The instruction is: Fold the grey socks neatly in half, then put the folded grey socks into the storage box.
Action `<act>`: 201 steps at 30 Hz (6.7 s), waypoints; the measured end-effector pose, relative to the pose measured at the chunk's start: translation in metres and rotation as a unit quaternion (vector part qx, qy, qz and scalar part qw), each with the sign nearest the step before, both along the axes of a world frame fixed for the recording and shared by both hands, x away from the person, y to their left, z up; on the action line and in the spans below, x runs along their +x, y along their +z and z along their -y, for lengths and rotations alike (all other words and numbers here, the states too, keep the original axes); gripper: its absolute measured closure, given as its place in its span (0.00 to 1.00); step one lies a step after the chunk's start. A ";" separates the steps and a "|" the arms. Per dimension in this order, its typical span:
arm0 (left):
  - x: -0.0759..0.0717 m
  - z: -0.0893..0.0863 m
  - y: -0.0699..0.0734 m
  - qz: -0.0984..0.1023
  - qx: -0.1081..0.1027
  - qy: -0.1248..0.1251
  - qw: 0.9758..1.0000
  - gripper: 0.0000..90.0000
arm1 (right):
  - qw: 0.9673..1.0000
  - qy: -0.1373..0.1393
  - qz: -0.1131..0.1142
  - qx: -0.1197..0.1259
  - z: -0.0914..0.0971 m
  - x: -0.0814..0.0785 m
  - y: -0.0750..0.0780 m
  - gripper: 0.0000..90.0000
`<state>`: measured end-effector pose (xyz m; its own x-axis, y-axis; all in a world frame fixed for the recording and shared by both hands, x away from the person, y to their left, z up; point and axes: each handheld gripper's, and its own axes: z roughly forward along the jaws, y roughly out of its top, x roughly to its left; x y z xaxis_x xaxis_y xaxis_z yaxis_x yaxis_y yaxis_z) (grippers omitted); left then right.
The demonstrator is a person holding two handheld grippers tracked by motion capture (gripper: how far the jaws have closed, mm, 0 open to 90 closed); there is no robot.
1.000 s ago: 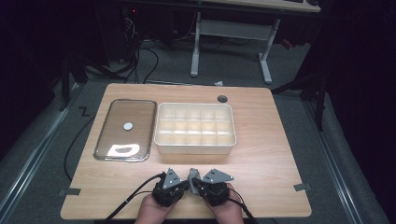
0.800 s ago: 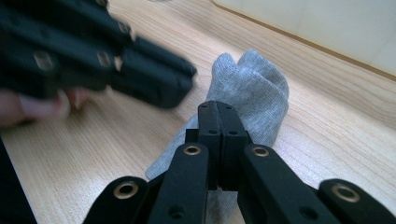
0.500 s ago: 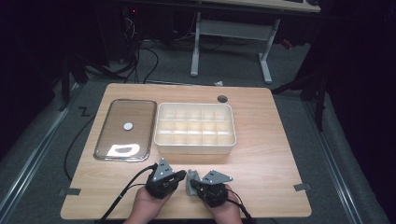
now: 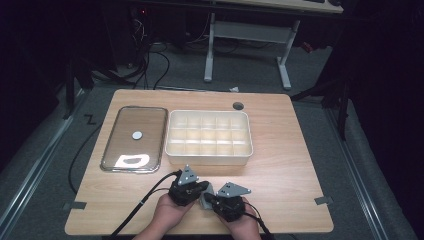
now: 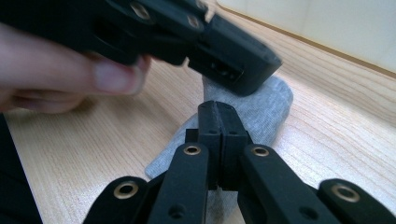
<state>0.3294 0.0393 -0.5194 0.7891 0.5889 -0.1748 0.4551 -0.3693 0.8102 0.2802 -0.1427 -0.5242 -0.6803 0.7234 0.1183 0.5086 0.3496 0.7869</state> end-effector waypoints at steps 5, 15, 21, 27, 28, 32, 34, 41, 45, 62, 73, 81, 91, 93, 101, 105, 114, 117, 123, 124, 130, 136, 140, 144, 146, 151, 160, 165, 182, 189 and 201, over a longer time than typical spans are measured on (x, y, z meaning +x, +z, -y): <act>0.000 0.000 -0.003 0.011 0.006 0.007 1.000 1.00 | 1.000 0.001 -0.005 0.009 0.002 0.001 0.000 1.00; 0.000 -0.002 -0.008 0.018 -0.004 0.015 1.000 1.00 | 1.000 0.026 0.006 -0.009 -0.001 -0.022 0.012 0.99; -0.002 -0.002 -0.010 0.031 0.000 0.014 0.999 1.00 | 0.999 0.029 -0.016 -0.007 0.000 -0.019 0.002 1.00; -0.002 -0.003 -0.012 0.034 -0.001 0.017 0.999 1.00 | 0.999 0.038 -0.025 -0.007 0.000 -0.018 -0.002 1.00; -0.002 -0.002 -0.012 0.035 0.001 0.018 0.999 1.00 | 0.999 0.040 -0.026 -0.007 -0.001 -0.018 -0.003 1.00; -0.002 -0.001 -0.012 0.032 0.010 0.027 0.999 1.00 | 0.998 0.046 -0.036 -0.003 -0.001 -0.016 -0.006 1.00; -0.002 0.001 -0.012 0.037 0.023 0.034 0.998 1.00 | 0.998 0.047 -0.038 -0.003 -0.001 -0.015 -0.007 1.00; -0.003 0.002 -0.012 0.039 0.031 0.034 0.998 1.00 | 0.998 0.049 -0.040 0.000 0.000 -0.014 -0.007 1.00; -0.004 0.000 -0.012 0.042 0.023 0.041 0.998 0.99 | 0.998 0.048 -0.040 -0.004 -0.001 -0.015 -0.006 1.00; -0.004 -0.004 -0.012 0.038 0.006 0.045 0.998 0.87 | 0.995 -0.042 -0.053 0.071 0.017 -0.002 0.010 0.52; -0.004 -0.007 -0.011 0.039 -0.007 0.056 0.998 0.84 | 0.991 -0.046 -0.107 0.060 0.009 0.005 -0.007 0.48; -0.011 -0.045 0.005 0.066 -0.037 0.091 0.993 0.68 | 0.992 -0.029 -0.107 0.057 0.005 0.007 -0.007 0.57; -0.027 -0.126 0.013 0.088 0.023 0.164 0.982 0.54 | 0.993 0.004 -0.113 0.040 0.001 0.012 -0.005 0.64; -0.033 -0.124 0.010 0.099 0.039 0.153 0.983 0.52 | 0.993 0.010 -0.112 0.037 0.000 0.013 -0.004 0.65; -0.037 -0.123 -0.001 0.086 0.083 0.120 0.986 0.45 | 0.993 0.017 -0.109 0.034 -0.002 0.014 -0.003 0.69; -0.033 -0.129 0.001 0.069 0.056 0.120 0.989 0.41 | 0.993 0.021 -0.109 0.035 -0.002 0.014 -0.004 0.70; -0.029 -0.136 -0.003 0.050 0.046 0.126 0.990 0.40 | 0.992 0.029 -0.115 0.047 0.001 0.016 -0.006 0.73; -0.029 -0.138 -0.003 0.060 0.039 0.128 0.989 0.38 | 0.992 0.031 -0.113 0.047 0.001 0.016 -0.006 0.75; -0.031 -0.136 -0.004 0.069 0.044 0.128 0.988 0.33 | 0.993 0.035 -0.105 0.042 -0.002 0.014 -0.003 0.78; -0.030 -0.136 -0.004 0.066 0.042 0.125 0.989 0.33 | 0.993 0.037 -0.104 0.040 -0.002 0.014 -0.003 0.78; -0.031 -0.136 -0.003 0.063 0.032 0.120 0.990 0.33 | 0.997 0.023 -0.063 0.033 0.006 0.008 0.010 0.79; -0.029 -0.137 -0.003 0.061 0.025 0.123 0.990 0.32 | 0.998 -0.021 -0.046 0.031 0.030 0.010 0.014 0.79; -0.028 -0.134 -0.003 0.060 0.020 0.119 0.991 0.32 | 0.998 -0.049 -0.032 0.007 0.042 0.010 0.016 0.79; -0.027 -0.132 -0.004 0.062 0.019 0.115 0.991 0.32 | 0.997 -0.066 -0.007 -0.043 0.049 0.007 0.018 0.78; -0.026 -0.132 -0.005 0.057 0.018 0.111 0.992 0.31 | 0.996 -0.071 -0.004 -0.062 0.053 0.006 0.018 0.78; -0.025 -0.132 -0.004 0.056 0.015 0.108 0.992 0.33 | 0.993 -0.077 -0.020 -0.093 0.064 0.003 0.019 0.79; -0.027 -0.132 0.000 0.070 0.014 0.102 0.992 0.33 | 0.988 -0.086 -0.050 -0.114 0.089 0.005 0.042 0.78; -0.027 -0.137 -0.002 0.062 0.016 0.105 0.992 0.33 | 0.987 -0.087 -0.065 -0.120 0.096 0.015 0.051 0.78; -0.031 -0.137 -0.001 0.069 0.015 0.105 0.992 0.33 | 0.987 -0.082 -0.083 -0.113 0.100 0.041 0.097 0.78; -0.029 -0.138 -0.002 0.066 0.018 0.105 0.992 0.34 | 0.985 -0.083 -0.089 -0.124 0.096 0.056 0.113 0.78; -0.027 -0.139 -0.003 0.062 0.018 0.104 0.993 0.34 | 0.972 -0.086 -0.132 -0.174 0.082 0.117 0.123 0.78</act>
